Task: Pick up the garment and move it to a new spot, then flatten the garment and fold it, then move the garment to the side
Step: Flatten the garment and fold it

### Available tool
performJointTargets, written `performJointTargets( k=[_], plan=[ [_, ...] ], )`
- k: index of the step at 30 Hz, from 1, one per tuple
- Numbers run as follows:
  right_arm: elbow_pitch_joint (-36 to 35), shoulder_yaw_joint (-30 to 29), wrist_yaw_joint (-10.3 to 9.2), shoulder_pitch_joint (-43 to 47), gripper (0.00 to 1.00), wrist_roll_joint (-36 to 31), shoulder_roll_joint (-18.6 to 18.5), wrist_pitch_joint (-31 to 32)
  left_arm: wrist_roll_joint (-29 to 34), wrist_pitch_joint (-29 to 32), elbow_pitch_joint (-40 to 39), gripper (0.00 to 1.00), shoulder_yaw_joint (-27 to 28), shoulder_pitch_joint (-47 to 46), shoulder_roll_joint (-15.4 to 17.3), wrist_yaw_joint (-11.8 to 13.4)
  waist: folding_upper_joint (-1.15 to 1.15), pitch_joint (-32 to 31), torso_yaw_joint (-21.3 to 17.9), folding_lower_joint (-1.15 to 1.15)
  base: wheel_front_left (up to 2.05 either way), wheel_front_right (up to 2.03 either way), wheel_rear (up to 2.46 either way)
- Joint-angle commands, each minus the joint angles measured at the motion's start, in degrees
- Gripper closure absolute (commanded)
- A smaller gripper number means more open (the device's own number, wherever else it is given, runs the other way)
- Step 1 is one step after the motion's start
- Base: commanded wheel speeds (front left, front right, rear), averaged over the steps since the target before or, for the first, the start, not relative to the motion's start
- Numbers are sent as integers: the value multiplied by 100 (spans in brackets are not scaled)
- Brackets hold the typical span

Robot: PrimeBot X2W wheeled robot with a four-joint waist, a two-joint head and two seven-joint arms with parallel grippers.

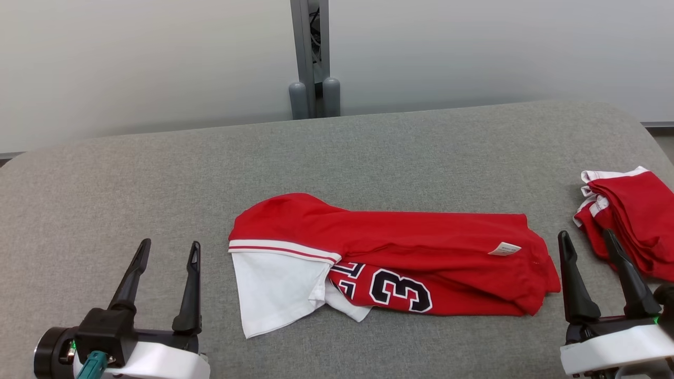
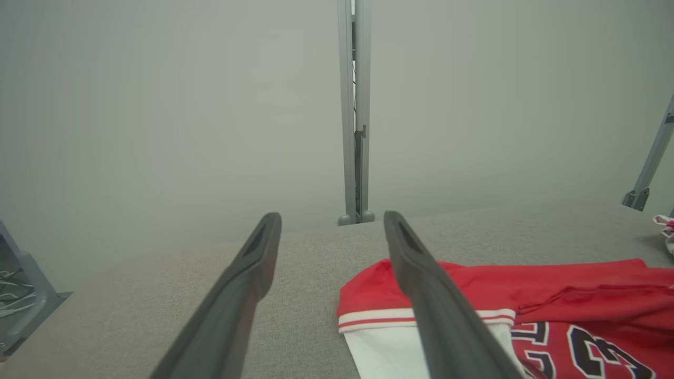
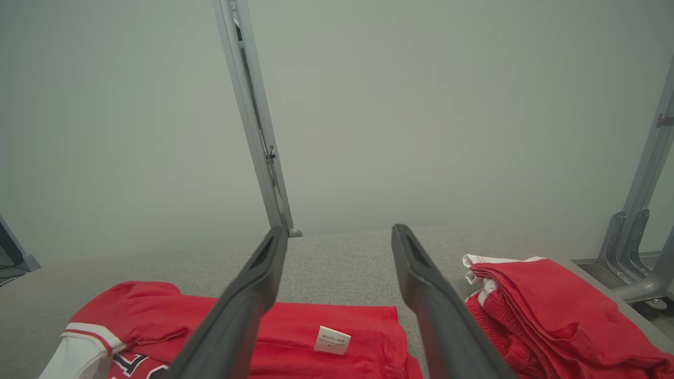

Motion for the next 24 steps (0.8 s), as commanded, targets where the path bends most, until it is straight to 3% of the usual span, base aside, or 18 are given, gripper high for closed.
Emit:
performJointTargets(
  k=[1,19,24],
  plan=[
    [-4,-22,1,93,0,-15,-33,28,17,-4,-17,0,20,-19,34,33,0,-15,2,0,0,0,0],
    [-32,-13,1,97,0,-12,-33,65,4,126,-72,0,-19,-32,126,82,0,38,-3,0,0,0,0],
    [-73,-6,1,30,0,-40,-33,77,-255,649,71,0,-213,-197,155,-193,0,161,24,0,0,0,0]
  ],
)
